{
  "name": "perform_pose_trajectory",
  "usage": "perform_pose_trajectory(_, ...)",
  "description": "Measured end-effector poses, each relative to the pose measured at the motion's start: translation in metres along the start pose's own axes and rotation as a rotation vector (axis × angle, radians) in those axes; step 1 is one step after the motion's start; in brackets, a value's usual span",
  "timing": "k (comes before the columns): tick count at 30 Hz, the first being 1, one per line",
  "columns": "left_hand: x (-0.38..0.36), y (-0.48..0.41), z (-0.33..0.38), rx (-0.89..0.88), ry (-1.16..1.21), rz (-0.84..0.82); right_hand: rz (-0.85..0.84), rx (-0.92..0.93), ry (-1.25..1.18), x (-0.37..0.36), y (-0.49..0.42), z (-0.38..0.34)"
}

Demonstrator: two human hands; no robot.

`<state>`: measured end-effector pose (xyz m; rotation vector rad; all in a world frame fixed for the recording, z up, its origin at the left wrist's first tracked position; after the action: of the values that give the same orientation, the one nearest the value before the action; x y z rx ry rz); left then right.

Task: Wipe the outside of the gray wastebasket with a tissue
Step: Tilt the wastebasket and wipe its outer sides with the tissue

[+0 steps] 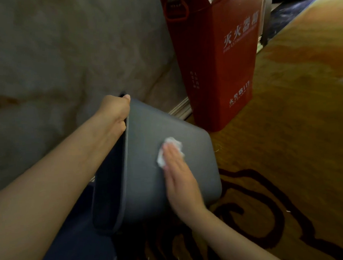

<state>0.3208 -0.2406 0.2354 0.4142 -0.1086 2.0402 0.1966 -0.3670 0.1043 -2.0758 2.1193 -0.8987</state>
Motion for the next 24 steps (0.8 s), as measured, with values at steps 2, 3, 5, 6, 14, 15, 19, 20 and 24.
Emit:
perform_pose_trajectory(2, -0.001, -0.005, -0.001, 0.001, -0.025, -0.001, 0.028, -0.222, -0.059, 0.017, 0.014, 0.053)
perform_pose_trajectory(3, -0.004, -0.007, -0.001, -0.004, -0.035, -0.01, 0.03, -0.343, -0.089, 0.025, 0.017, 0.078)
perform_pose_trajectory(5, -0.016, -0.007, 0.002, -0.021, -0.052, -0.047, 0.002, -0.498, -0.1, 0.035, 0.017, 0.113)
perform_pose_trajectory(6, -0.023, -0.006, 0.005, -0.035, -0.065, -0.062, -0.008, -0.527, -0.089, 0.036, 0.016, 0.122)
perform_pose_trajectory(14, -0.015, 0.038, 0.0, -0.029, -0.249, -0.329, 0.018, -0.605, -0.062, 0.031, 0.007, 0.14)
perform_pose_trajectory(15, -0.006, 0.051, -0.012, -0.077, -0.352, -0.367, 0.024, -0.627, -0.068, 0.031, 0.005, 0.141)
perform_pose_trajectory(19, 0.019, 0.082, -0.045, -0.183, -0.355, -0.331, 0.083, -0.666, -0.163, 0.029, 0.001, 0.126)
perform_pose_trajectory(20, 0.02, 0.08, -0.045, -0.172, -0.336, -0.298, 0.091, -0.621, -0.195, 0.026, 0.0, 0.113)
perform_pose_trajectory(24, 0.016, 0.063, -0.041, -0.136, -0.31, -0.278, 0.051, -0.305, -0.21, 0.01, -0.011, 0.038)
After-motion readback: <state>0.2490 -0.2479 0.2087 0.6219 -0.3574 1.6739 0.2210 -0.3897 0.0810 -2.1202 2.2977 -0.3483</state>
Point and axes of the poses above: each hand's wrist, its own y-axis away from the middle knuckle, its own x-axis out of the back of the hand, z = x × y, the point moved 5 cm from there along -y, towards the middle knuckle, and after that the axes turned 5 degrees about y, right-handed, at the moved point
